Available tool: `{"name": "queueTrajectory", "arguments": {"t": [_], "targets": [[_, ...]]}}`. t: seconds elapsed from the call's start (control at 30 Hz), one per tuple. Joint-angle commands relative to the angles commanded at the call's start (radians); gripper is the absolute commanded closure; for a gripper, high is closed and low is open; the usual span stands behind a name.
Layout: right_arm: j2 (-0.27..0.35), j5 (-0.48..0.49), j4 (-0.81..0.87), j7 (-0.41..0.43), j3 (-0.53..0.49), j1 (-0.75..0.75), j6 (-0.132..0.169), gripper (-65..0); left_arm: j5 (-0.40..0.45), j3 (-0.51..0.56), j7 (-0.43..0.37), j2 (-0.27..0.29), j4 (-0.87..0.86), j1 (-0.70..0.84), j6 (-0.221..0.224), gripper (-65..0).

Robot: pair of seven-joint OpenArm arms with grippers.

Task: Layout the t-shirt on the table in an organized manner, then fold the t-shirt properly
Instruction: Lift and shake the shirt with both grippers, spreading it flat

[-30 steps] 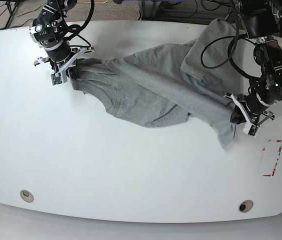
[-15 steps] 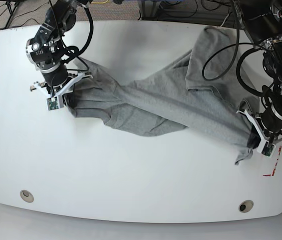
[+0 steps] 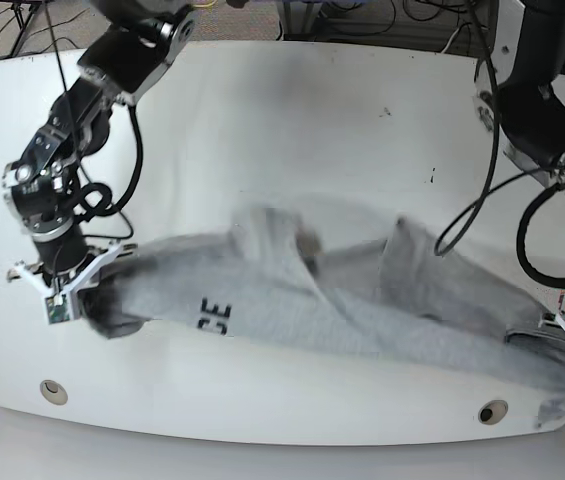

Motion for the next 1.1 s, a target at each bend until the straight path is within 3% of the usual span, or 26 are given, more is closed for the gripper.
{"name": "queueTrajectory", "arguments": {"t": [0.27, 0.4, 0.53, 0.7, 1.1], "targets": [[0.103, 0.000, -0.081, -0.120, -0.011, 0.290, 0.000, -0.6, 0.005, 0.000, 0.020, -0.002, -0.006, -0.193, 0.000, 0.0], [0.170, 0.000, -0.110, -0.132, -0.075, 0.391, 0.000, -0.6, 0.003, 0.000, 0.020, -0.002, -0.006, -0.247, 0.000, 0.0], [0.186, 0.000, -0.110, -0.135, -0.107, 0.428, 0.000, -0.6, 0.003, 0.002, 0.020, -0.002, -0.006, -0.250, 0.000, 0.0], [0.189, -0.002, -0.095, -0.135, -0.117, 0.410, 0.000, -0.6, 0.003, -0.003, 0.020, -0.002, -0.006, -0.227, 0.000, 0.0], [0.161, 0.008, 0.028, -0.135, -0.112, 0.068, 0.000, -0.6, 0.000, -0.046, 0.006, -0.002, 0.002, 0.037, 0.000, 0.0]]}}
